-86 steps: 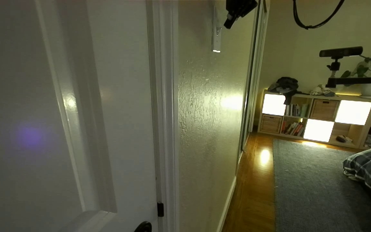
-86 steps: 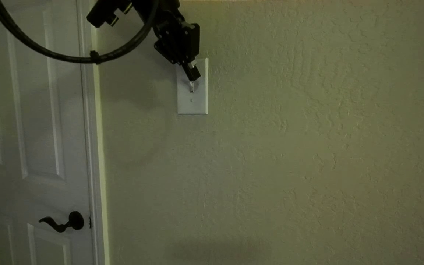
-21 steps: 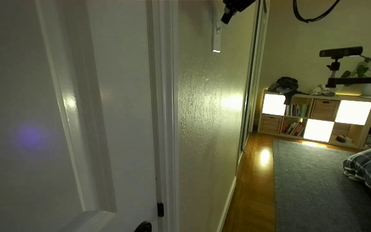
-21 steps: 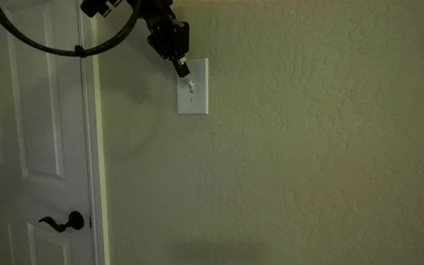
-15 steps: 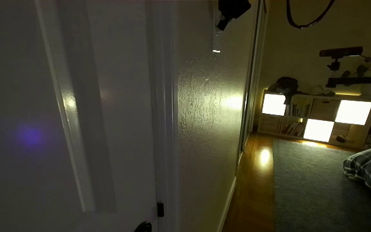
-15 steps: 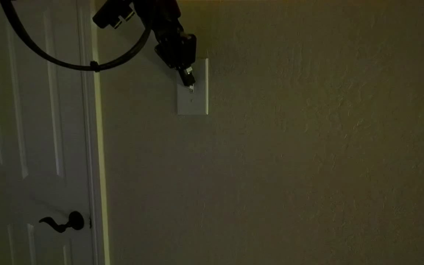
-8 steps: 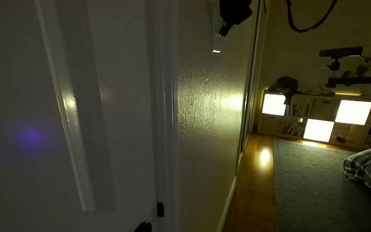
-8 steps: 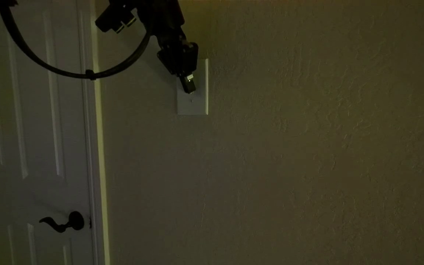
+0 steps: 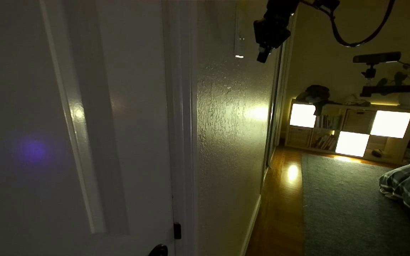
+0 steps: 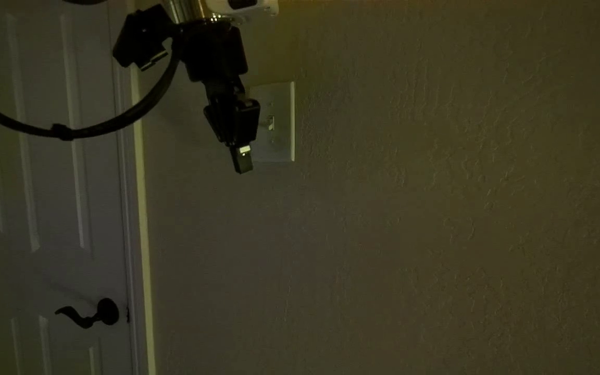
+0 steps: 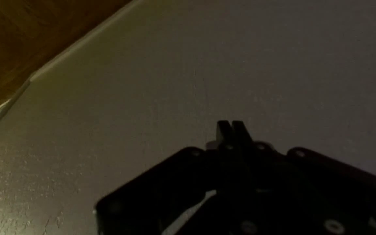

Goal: Switch off the light

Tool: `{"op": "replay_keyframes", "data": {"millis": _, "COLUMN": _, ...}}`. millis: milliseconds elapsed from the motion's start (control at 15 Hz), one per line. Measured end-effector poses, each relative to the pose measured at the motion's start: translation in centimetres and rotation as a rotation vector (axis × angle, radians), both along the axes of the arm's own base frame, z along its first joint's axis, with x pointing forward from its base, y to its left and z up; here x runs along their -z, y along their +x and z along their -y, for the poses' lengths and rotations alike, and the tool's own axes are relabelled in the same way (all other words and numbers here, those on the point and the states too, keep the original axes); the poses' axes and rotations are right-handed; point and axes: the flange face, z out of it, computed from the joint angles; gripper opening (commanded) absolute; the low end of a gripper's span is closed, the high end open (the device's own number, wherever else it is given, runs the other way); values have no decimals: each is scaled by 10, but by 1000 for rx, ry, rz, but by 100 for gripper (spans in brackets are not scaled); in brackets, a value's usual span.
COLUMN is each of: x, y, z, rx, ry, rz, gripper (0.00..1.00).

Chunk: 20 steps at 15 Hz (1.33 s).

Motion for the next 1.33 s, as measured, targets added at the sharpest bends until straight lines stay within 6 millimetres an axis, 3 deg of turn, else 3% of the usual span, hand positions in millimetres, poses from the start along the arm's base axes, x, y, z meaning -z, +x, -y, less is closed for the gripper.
{"op": "replay_keyframes", "data": {"millis": 533, "x": 38, "y": -77, "z": -13, "rx": -40, "ry": 18, "rz": -337, "gripper": 5}}
{"op": "replay_keyframes", "data": {"millis": 600, "x": 44, "y": -85, "z": -15, "rx": -44, "ry": 19, "rz": -355, "gripper": 15}}
{"op": "replay_keyframes", "data": {"millis": 667, "x": 50, "y": -93, "z": -18, "rx": -49, "ry": 18, "rz": -371, "gripper": 31}}
{"op": "replay_keyframes", "data": {"millis": 733, "x": 55, "y": -100, "z": -22, "rx": -55, "ry": 18, "rz": -385, "gripper": 13}}
{"op": "replay_keyframes", "data": {"millis": 800, "x": 60, "y": -107, "z": -25, "rx": -60, "ry": 17, "rz": -398, "gripper": 18}}
{"op": "replay_keyframes", "data": {"millis": 933, "x": 66, "y": -116, "z": -29, "rx": -66, "ry": 15, "rz": -412, "gripper": 30}}
{"op": "replay_keyframes", "data": {"millis": 1333, "x": 65, "y": -121, "z": -29, "rx": -67, "ry": 15, "rz": -411, "gripper": 31}}
